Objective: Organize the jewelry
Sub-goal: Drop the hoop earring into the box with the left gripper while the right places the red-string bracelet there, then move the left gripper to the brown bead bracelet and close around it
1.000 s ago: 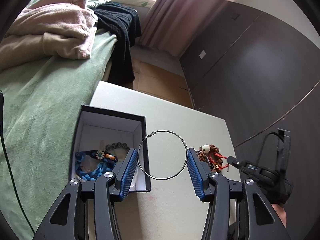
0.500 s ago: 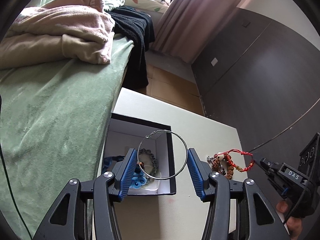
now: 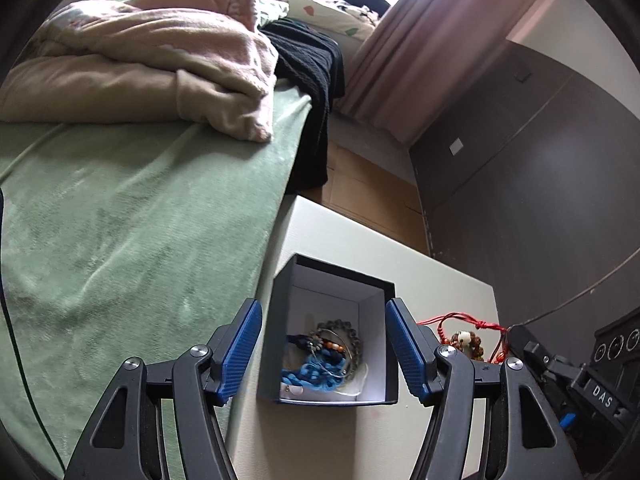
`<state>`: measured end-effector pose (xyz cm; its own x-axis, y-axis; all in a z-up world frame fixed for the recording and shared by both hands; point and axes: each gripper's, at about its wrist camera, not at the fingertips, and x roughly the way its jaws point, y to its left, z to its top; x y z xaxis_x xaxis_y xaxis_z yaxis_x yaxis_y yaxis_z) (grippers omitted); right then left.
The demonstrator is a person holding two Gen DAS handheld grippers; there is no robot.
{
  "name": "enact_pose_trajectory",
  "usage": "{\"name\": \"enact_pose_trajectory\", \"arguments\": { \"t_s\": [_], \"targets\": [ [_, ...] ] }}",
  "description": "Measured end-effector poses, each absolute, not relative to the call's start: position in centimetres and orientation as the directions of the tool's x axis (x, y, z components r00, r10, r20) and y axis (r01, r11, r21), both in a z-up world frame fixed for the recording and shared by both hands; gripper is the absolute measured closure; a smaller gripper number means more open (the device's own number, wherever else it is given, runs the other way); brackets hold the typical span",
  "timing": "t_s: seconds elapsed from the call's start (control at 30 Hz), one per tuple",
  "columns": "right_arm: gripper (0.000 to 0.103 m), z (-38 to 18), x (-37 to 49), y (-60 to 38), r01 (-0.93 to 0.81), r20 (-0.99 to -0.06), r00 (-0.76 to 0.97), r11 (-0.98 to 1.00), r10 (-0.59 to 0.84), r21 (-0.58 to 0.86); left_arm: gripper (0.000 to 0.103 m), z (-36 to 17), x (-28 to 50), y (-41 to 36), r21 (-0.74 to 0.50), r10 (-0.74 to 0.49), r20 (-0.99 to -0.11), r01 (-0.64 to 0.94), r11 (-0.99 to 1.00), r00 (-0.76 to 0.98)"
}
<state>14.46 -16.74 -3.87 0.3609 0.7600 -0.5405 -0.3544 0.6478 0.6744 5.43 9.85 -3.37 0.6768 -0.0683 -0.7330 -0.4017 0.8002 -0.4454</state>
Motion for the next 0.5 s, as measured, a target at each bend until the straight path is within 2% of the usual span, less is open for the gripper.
{"name": "enact_pose_trajectory", "arguments": {
  "t_s": [0.2,0.27,0.3,0.33,0.4,0.5],
  "targets": [
    [0.098,-4.4,14.4,-12.9,-0.413,-0.469,0.282,0.547,0.837,0.728,0.038,-3.2,5.0,10.7,-0.456,-0.057,-0.725,-0.417,0.786,0.686],
    [0.096,-5.0,14.6,-11.4,-0.423,-0.487,0.243,0.543,0.839,0.725,0.038,-3.3,5.2,10.5,-0.453,-0.058,-0.727,-0.414,0.790,0.684],
    [0.088,-5.4,14.7,-10.8,-0.423,-0.515,0.230,0.561,0.826,0.712,0.038,-3.2,5.2,10.4,-0.450,-0.060,-0.727,-0.410,0.793,0.684],
    [0.069,-5.7,14.7,-10.5,-0.424,-0.545,0.226,0.585,0.807,0.691,0.038,-3.2,5.3,10.2,-0.447,-0.061,-0.728,-0.405,0.797,0.683],
    [0.048,-5.7,14.5,-10.9,-0.418,-0.579,0.284,0.642,0.765,0.643,0.038,-3.3,5.4,9.9,-0.442,-0.065,-0.731,-0.398,0.804,0.680],
    [0.046,-5.4,14.7,-12.5,-0.414,-0.582,0.297,0.651,0.757,0.636,0.038,-3.3,5.6,9.5,-0.444,-0.072,-0.728,-0.389,0.808,0.681]
  ]
}}
